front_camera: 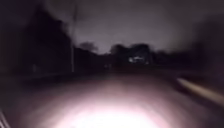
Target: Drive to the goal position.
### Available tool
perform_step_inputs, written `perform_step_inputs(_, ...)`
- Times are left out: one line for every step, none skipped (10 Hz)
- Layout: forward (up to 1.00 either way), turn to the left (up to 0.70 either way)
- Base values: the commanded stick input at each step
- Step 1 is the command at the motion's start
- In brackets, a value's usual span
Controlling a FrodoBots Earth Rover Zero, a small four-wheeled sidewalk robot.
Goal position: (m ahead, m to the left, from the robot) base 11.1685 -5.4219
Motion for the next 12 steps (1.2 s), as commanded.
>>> perform_step_inputs(0.7, 0.0)
perform_step_inputs(0.7, 0.0)
perform_step_inputs(0.7, 0.0)
perform_step_inputs(0.7, 0.0)
perform_step_inputs(0.7, 0.0)
perform_step_inputs(0.7, 0.0)
perform_step_inputs(0.7, 0.0)
perform_step_inputs(0.7, 0.0)
perform_step_inputs(0.7, 0.0)
perform_step_inputs(0.7, 0.0)
perform_step_inputs(0.7, 0.0)
perform_step_inputs(0.7, 0.0)
